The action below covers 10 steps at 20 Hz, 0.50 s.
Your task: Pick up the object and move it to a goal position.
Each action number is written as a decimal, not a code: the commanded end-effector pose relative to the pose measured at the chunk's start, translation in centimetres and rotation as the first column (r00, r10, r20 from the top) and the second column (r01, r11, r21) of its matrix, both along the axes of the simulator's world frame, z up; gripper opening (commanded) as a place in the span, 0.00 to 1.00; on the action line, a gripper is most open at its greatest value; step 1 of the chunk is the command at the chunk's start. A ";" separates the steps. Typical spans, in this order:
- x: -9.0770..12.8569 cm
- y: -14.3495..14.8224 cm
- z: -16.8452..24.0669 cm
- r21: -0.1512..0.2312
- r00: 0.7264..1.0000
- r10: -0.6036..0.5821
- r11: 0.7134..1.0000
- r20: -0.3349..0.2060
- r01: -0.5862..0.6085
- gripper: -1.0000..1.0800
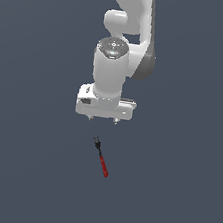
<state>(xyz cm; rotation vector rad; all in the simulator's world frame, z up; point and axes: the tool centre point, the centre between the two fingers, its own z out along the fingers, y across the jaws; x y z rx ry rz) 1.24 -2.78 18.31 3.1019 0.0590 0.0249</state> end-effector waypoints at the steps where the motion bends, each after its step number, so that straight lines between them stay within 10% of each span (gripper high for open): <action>1: 0.6 0.1 -0.7 0.000 1.000 0.024 1.000 -0.003 -0.024 0.96; 10: 4.0 0.4 -5.2 0.008 0.984 0.175 0.984 -0.014 -0.175 0.96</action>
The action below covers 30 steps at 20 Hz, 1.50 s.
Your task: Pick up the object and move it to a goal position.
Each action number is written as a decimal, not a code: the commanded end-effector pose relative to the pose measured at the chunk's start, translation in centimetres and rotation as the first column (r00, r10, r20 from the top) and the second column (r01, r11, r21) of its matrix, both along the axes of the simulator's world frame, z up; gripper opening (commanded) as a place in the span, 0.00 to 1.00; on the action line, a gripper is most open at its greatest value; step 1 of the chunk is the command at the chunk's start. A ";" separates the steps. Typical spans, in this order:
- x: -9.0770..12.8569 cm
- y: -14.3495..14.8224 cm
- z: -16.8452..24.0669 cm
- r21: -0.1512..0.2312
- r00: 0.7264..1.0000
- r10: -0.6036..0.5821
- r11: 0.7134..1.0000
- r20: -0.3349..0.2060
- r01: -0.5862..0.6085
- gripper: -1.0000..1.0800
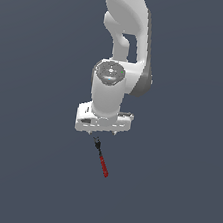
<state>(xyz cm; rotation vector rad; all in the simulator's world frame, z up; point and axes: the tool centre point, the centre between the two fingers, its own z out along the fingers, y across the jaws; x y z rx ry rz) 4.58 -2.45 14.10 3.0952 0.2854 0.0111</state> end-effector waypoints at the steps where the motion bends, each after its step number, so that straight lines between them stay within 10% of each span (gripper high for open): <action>1: 1.1 0.1 -1.7 0.004 0.999 0.052 0.999 -0.004 -0.052 0.96; 30: 4.1 0.5 -12.0 0.032 0.972 0.235 0.972 -0.011 -0.235 0.96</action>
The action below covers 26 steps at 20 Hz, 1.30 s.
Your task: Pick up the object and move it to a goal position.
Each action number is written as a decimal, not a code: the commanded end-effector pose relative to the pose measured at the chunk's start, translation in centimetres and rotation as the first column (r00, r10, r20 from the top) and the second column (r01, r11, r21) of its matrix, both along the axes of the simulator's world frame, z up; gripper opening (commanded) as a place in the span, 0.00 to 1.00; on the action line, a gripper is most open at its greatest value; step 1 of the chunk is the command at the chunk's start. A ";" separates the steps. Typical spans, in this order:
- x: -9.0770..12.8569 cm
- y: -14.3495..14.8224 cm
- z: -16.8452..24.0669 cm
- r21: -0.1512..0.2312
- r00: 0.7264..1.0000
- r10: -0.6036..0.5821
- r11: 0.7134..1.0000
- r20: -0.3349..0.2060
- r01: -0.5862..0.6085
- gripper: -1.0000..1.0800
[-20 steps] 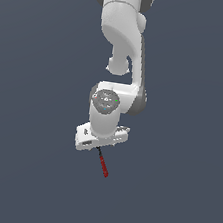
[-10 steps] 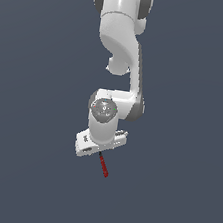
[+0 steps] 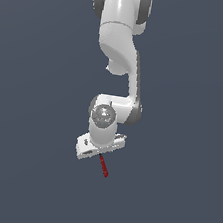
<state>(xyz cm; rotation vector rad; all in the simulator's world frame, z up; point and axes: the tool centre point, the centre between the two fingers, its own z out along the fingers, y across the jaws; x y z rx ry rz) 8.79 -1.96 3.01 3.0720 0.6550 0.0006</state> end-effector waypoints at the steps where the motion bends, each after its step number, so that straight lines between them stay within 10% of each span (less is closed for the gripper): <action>1: -0.1 0.0 -1.3 0.000 1.000 0.001 1.000 -0.001 -0.001 0.96; 8: 0.1 0.0 -2.4 0.000 1.000 0.002 1.000 0.000 -0.002 0.96; 9: 0.1 0.0 -2.4 0.000 1.000 0.002 1.000 0.000 -0.002 0.00; 26: -0.3 0.2 -1.4 0.002 1.000 0.005 1.000 0.002 -0.005 0.00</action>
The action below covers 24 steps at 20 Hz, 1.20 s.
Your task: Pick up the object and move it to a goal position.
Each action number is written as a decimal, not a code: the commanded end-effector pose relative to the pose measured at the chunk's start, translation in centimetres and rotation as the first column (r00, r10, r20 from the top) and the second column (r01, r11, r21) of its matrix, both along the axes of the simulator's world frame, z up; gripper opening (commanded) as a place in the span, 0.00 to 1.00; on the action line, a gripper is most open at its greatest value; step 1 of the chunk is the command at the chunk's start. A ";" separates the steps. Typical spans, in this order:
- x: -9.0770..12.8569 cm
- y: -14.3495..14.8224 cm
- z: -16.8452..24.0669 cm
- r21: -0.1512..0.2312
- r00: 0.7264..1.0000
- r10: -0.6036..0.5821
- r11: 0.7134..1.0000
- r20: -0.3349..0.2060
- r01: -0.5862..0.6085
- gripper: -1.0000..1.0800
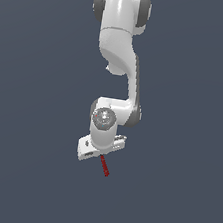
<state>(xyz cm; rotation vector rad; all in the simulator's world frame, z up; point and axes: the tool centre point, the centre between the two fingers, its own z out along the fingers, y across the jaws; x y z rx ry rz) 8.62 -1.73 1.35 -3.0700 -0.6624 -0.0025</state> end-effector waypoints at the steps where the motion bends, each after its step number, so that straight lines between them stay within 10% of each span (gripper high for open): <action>1: -0.3 0.0 0.5 0.000 1.000 0.000 1.000 0.001 0.000 0.00; 24: -9.1 -1.0 14.1 -0.002 1.000 -0.001 1.000 0.000 0.001 0.00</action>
